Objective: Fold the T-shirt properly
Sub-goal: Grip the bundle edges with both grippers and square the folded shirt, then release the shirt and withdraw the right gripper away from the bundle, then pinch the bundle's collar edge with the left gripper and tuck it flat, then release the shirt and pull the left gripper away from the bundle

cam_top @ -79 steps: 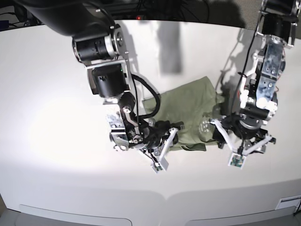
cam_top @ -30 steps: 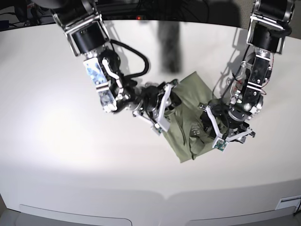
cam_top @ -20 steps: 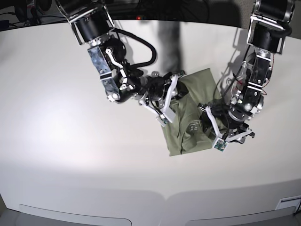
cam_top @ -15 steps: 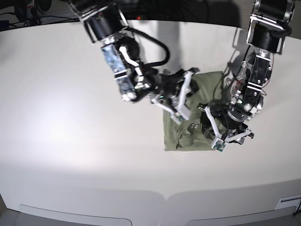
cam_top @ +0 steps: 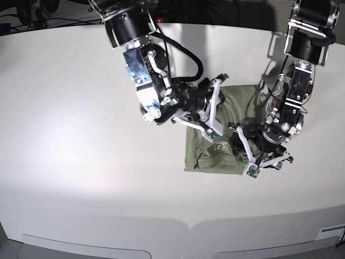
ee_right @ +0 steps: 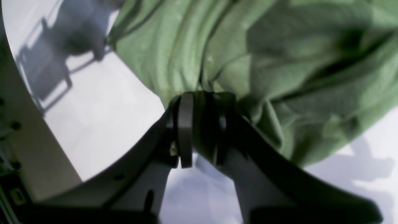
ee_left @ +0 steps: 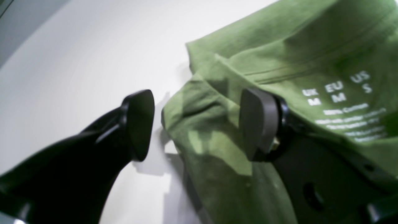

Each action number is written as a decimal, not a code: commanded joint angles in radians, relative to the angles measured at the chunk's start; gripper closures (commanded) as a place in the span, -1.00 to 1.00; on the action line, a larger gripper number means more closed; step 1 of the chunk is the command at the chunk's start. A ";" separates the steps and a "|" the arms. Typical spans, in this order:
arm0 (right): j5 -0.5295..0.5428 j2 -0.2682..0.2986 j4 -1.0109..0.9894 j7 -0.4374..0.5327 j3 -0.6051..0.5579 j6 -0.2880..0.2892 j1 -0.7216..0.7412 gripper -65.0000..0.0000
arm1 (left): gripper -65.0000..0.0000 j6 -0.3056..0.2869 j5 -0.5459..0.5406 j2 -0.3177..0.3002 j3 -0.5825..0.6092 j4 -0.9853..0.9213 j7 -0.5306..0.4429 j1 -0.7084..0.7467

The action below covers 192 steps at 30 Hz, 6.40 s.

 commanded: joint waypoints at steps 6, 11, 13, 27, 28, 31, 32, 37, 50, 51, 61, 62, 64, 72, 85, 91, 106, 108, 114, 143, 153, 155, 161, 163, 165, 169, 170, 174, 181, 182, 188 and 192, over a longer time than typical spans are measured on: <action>0.119 0.013 0.116 0.000 0.042 0.003 0.016 0.71 | -0.31 0.007 -0.003 -0.006 -0.005 0.014 -0.024 -0.024; 0.123 0.010 0.341 -0.074 0.041 0.001 0.017 0.71 | -0.31 0.007 -0.003 -0.006 -0.005 0.014 -0.023 -0.024; 0.118 0.010 0.405 -0.033 0.042 0.003 0.017 0.71 | -0.31 0.007 -0.004 -0.006 -0.005 0.014 -0.018 -0.024; -0.101 0.016 0.026 0.256 0.043 0.000 0.018 0.71 | -0.31 0.006 -0.056 -0.006 -0.005 0.014 0.015 0.036; -0.100 0.022 0.011 0.254 0.044 0.000 0.017 0.71 | -0.31 0.006 -0.056 -0.006 -0.005 0.014 0.006 0.052; -0.095 0.044 0.006 0.210 0.044 0.000 0.018 0.71 | -0.31 0.006 -0.055 -0.007 -0.005 0.014 -0.013 0.101; -0.095 0.051 0.011 0.180 0.044 0.000 0.018 0.71 | -0.31 0.006 -0.043 -0.007 -0.005 0.013 -0.019 0.115; -0.090 0.108 0.058 0.079 0.044 0.000 0.017 0.71 | -0.31 0.007 0.008 -0.007 -0.005 0.013 -0.030 0.145; -0.027 0.272 0.143 0.034 0.119 -0.001 0.018 0.71 | -0.31 0.007 0.008 -0.006 -0.005 0.013 -0.032 0.144; 0.002 0.275 0.143 0.046 0.141 -0.001 0.018 0.71 | -0.31 0.007 0.008 -0.006 -0.005 0.014 -0.034 0.144; 0.175 0.275 0.212 0.207 0.380 0.057 0.073 0.71 | -0.31 0.007 0.008 -0.006 -0.005 0.015 -0.034 0.031; 0.170 0.276 0.228 0.212 0.399 0.061 0.081 0.71 | -0.31 0.007 0.008 -0.007 -0.005 0.015 -0.038 0.013; 0.171 0.276 0.257 0.212 0.442 0.066 0.094 0.71 | -0.31 0.007 0.008 -0.007 -0.005 0.014 -0.039 -0.020; 0.171 0.277 0.301 0.192 0.564 0.067 0.100 0.71 | -0.31 0.007 -0.382 -0.006 -0.005 0.037 0.091 -0.099; 0.171 0.319 0.302 0.168 0.584 0.067 0.100 0.71 | -0.31 -0.299 -0.261 0.070 -0.006 0.208 -0.187 0.087; 0.175 0.329 0.302 0.156 0.584 0.067 0.099 0.71 | -0.31 -0.295 -0.037 0.129 -0.006 0.157 -0.396 0.131; 0.201 0.329 0.302 0.122 0.584 0.067 0.098 0.71 | -0.31 -0.292 0.026 0.130 -0.006 -0.371 -0.668 0.008; 0.201 0.328 0.302 0.126 0.584 0.068 0.098 0.71 | -0.31 -0.292 0.024 0.129 -0.006 -0.441 -0.717 0.002; 0.201 0.328 0.302 0.129 0.584 0.067 0.098 0.71 | -0.31 -0.292 0.024 0.130 -0.006 -0.526 -0.795 -0.002; 0.201 0.326 0.301 0.121 0.584 0.067 0.098 0.71 | -0.31 -0.292 0.020 0.166 -0.006 -0.436 -0.749 -0.085; 0.201 0.326 0.302 0.121 0.584 0.067 0.098 0.71 | -0.31 -0.292 0.024 0.174 -0.006 -0.638 -0.966 -0.090; 0.201 0.326 0.302 0.121 0.584 0.067 0.099 0.71 | -0.31 -0.292 0.024 0.174 -0.006 -0.633 -0.964 -0.101; 0.201 0.326 0.302 0.122 0.584 0.067 0.101 0.71 | -0.31 -0.292 0.023 0.174 -0.006 -0.631 -0.935 -0.164; 0.201 0.326 0.302 0.126 0.584 0.067 0.101 0.71 | -0.31 -0.292 0.016 0.174 -0.008 -0.626 -0.936 -0.180; 0.201 0.326 0.302 0.129 0.584 0.067 0.101 0.71 | -0.31 -0.292 0.006 0.174 -0.024 -0.608 -0.936 -0.185; 0.201 0.326 0.302 0.133 0.584 0.067 0.101 0.71 | -0.31 -0.296 -0.059 0.173 -0.077 -0.555 -0.935 -0.185; 0.201 0.326 0.302 0.145 0.584 0.067 0.101 0.71 | -0.31 -0.300 -0.066 0.172 -0.093 -0.544 -0.936 -0.185; 0.208 0.327 0.302 0.217 0.584 0.067 0.101 0.71 | -0.31 -0.415 -0.063 0.130 -0.144 -0.488 -0.935 -0.185; 0.379 0.327 0.302 0.152 0.586 0.067 0.125 0.71 | -0.31 -0.485 -0.067 -0.012 -0.164 -0.365 -0.800 -0.185; 0.393 0.326 0.302 0.142 0.586 0.067 0.132 0.71 | -0.31 -0.485 -0.084 -0.029 -0.164 -0.342 -0.730 -0.185; 0.434 0.327 0.302 0.031 0.586 0.068 0.182 0.71 | -0.31 -0.469 -0.244 -0.108 -0.212 -0.136 -0.397 -0.157; 0.377 0.327 0.302 0.032 0.587 0.068 0.198 0.71 | -0.31 -0.445 -0.295 -0.117 -0.372 0.037 -0.367 -0.096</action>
